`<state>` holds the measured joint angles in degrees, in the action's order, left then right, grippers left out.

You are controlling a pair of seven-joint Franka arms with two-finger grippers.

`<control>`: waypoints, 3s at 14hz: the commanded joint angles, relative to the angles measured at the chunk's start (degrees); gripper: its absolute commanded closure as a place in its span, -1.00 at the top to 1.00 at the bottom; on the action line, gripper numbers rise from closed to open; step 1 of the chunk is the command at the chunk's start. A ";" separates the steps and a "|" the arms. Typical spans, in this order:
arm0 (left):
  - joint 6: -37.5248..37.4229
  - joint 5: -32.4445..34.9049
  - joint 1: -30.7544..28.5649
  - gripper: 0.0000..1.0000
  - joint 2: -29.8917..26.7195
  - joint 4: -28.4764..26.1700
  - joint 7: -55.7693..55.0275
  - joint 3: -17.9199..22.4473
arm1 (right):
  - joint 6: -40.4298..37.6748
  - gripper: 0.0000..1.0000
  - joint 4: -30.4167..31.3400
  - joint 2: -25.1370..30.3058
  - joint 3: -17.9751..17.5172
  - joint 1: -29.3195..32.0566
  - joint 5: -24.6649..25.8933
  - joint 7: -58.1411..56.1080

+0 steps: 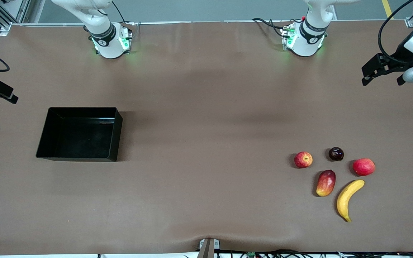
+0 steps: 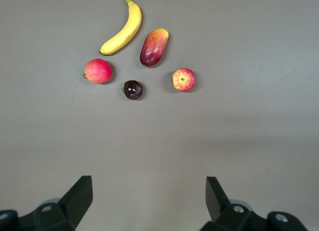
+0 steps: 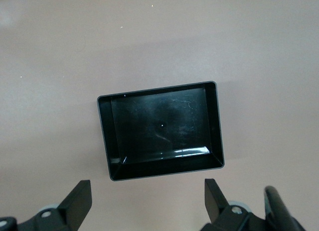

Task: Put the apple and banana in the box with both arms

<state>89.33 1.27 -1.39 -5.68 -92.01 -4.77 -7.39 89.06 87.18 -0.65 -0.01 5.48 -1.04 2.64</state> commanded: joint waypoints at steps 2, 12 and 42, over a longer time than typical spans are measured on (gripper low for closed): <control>-2.49 0.84 0.16 1.00 1.02 2.09 -0.50 0.36 | -0.64 1.00 -1.40 -0.76 -0.61 0.84 -0.02 -0.36; -0.49 0.84 0.42 1.00 12.78 4.20 -1.03 0.27 | 1.37 1.00 -1.40 -4.54 -0.61 2.86 0.07 -0.18; 47.25 2.59 2.35 -0.88 40.66 -10.12 -3.14 -0.78 | 28.71 0.48 18.29 -27.65 -0.87 21.06 -5.82 -17.67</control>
<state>136.13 2.89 1.05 35.62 -101.96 -7.08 -8.03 117.53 104.44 -29.43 0.35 25.34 -5.70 -13.84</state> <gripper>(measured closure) 0.137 0.062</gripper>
